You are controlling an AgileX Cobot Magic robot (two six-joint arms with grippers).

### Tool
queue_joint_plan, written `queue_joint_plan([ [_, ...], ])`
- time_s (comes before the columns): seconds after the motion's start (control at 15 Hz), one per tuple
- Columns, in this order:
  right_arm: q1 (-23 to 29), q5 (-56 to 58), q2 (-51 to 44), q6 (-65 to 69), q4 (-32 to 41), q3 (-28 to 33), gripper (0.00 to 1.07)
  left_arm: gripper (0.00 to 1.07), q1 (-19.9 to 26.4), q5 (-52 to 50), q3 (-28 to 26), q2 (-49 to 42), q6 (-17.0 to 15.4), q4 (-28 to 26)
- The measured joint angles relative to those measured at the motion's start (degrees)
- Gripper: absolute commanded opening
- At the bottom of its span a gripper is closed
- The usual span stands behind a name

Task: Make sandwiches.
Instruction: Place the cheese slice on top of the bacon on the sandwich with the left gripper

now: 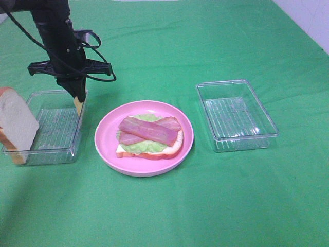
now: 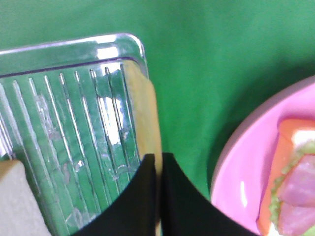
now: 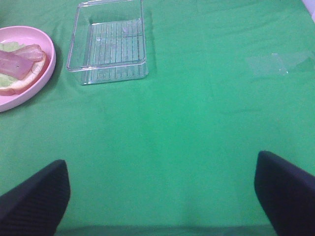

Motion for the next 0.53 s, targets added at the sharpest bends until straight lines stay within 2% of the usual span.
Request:
queue_joint_plan([
  [0.33, 0.0, 0.0, 0.0, 0.0, 0.0, 0.0, 0.96, 0.00, 0.0, 1.1, -0.3, -8.5, 0.5, -1.0],
  [0.47, 0.0, 0.0, 0.0, 0.0, 0.0, 0.0, 0.96, 0.00, 0.0, 1.3, -0.3, -11.6, 2.9, -5.7],
  [0.53, 0.0, 0.0, 0.0, 0.0, 0.0, 0.0, 0.96, 0.00, 0.0, 1.4, -0.3, -12.3, 5.4, -10.3],
])
